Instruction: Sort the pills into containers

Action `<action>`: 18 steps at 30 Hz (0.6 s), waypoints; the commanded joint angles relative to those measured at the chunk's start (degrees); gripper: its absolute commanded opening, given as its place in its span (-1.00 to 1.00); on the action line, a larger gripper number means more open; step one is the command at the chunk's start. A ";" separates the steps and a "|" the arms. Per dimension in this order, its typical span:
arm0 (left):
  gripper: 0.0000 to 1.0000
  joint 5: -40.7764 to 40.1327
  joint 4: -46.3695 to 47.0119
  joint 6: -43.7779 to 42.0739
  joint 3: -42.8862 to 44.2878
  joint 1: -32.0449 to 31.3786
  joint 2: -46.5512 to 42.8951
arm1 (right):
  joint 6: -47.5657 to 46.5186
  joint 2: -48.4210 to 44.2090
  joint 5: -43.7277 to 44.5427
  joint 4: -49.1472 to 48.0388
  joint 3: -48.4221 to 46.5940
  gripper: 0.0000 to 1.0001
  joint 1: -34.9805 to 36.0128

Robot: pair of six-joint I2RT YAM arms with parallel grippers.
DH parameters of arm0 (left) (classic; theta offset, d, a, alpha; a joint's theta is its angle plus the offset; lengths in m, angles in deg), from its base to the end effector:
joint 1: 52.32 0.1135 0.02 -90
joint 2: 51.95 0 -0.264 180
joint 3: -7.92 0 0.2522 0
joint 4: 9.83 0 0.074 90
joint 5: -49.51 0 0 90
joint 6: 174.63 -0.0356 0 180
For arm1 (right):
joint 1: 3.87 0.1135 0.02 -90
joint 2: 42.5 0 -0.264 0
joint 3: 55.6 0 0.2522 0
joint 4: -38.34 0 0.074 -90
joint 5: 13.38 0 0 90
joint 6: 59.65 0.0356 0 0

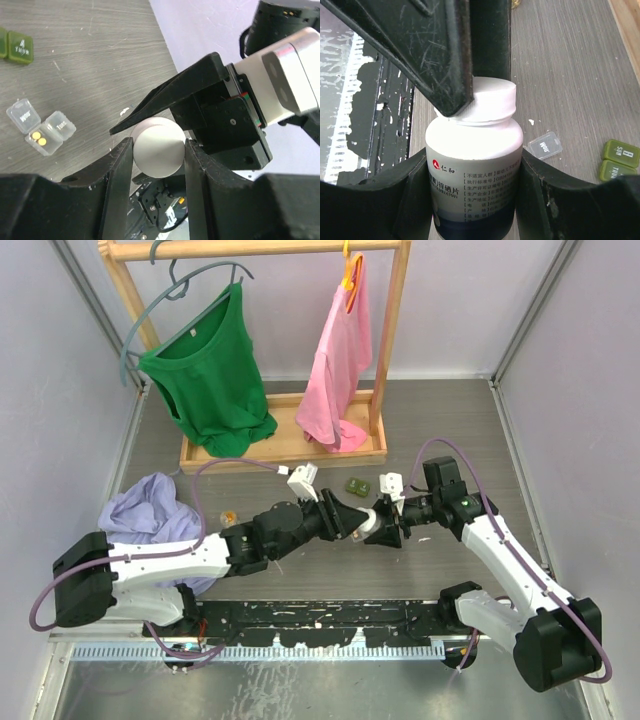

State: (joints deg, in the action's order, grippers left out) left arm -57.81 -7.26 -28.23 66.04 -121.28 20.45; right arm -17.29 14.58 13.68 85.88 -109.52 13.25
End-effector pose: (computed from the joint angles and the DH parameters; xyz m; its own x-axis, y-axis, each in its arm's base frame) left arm 0.1141 -0.2672 0.2810 -0.6953 -0.4073 -0.5922 0.3745 0.4980 -0.7821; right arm 0.1679 0.0849 0.2514 -0.0010 -0.3521 -0.9360 -0.9999 0.0127 -0.0037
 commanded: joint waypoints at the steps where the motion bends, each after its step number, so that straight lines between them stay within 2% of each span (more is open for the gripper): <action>1: -0.67 8.91 19.37 -13.31 -5.95 -0.22 -0.37 | 2.18 0.44 -6.22 -2.16 -1.94 -0.69 0.25; 4: -0.77 19.44 30.82 -21.38 -9.51 1.38 1.38 | 2.79 0.97 -8.19 -2.16 -2.03 -0.70 0.20; 7: -0.80 31.99 34.14 -27.69 -9.80 4.19 3.99 | 3.01 1.33 -9.33 -2.14 -1.94 -0.70 0.25; 10: -0.81 37.18 36.36 -29.57 -9.62 5.99 6.71 | 3.05 1.27 -9.41 -2.22 -1.85 -0.70 0.21; 12: -0.79 37.56 39.29 -29.49 -10.22 6.77 7.52 | 3.01 1.18 -9.05 -2.23 -1.82 -0.70 0.19; 14: -0.67 35.49 41.34 -29.41 -11.09 6.89 7.13 | 2.96 1.11 -8.81 -2.22 -1.85 -0.70 0.23; 18: -0.18 30.08 41.44 -28.44 -12.47 6.88 4.62 | 2.65 1.00 -8.25 -2.18 -1.94 -0.70 0.24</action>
State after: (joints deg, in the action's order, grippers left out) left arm -30.01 29.88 -55.83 54.76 -113.18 26.77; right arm -14.62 16.15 9.90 88.26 -109.52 12.79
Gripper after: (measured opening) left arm 0.415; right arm 0.588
